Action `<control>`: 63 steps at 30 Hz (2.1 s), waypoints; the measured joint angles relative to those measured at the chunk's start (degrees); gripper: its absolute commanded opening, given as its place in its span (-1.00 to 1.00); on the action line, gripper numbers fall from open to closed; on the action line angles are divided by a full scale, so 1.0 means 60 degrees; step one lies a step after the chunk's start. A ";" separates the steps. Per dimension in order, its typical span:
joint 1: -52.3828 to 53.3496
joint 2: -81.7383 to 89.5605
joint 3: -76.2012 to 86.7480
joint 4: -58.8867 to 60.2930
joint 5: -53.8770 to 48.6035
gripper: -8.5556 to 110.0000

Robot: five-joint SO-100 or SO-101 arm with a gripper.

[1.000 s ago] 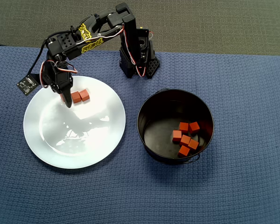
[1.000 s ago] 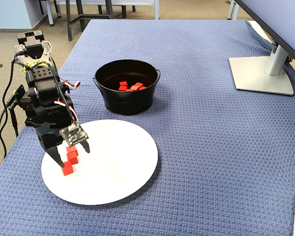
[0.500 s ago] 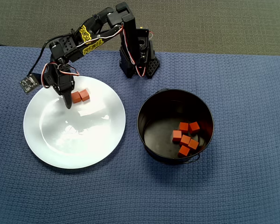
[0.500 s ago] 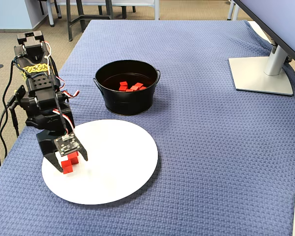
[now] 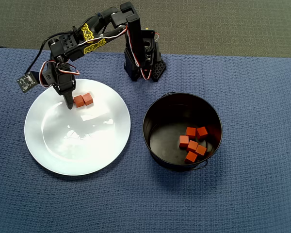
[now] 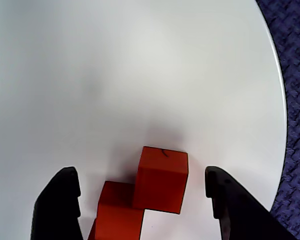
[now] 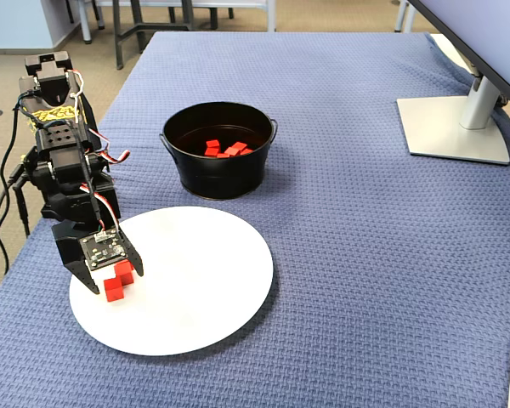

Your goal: Pick up the red cubes from the white plate and place them in the black recipient

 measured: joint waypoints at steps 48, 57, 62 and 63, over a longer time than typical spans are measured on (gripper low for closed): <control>-0.2769 0.2212 0.0264 0.0234 0.7354 -0.86; -0.6475 0.3926 -0.0498 0.1802 1.2056 -0.86; -0.9023 0.4688 -0.0498 0.2300 1.3872 -0.86; -0.9448 0.4819 -0.0498 0.2388 1.4180 -0.85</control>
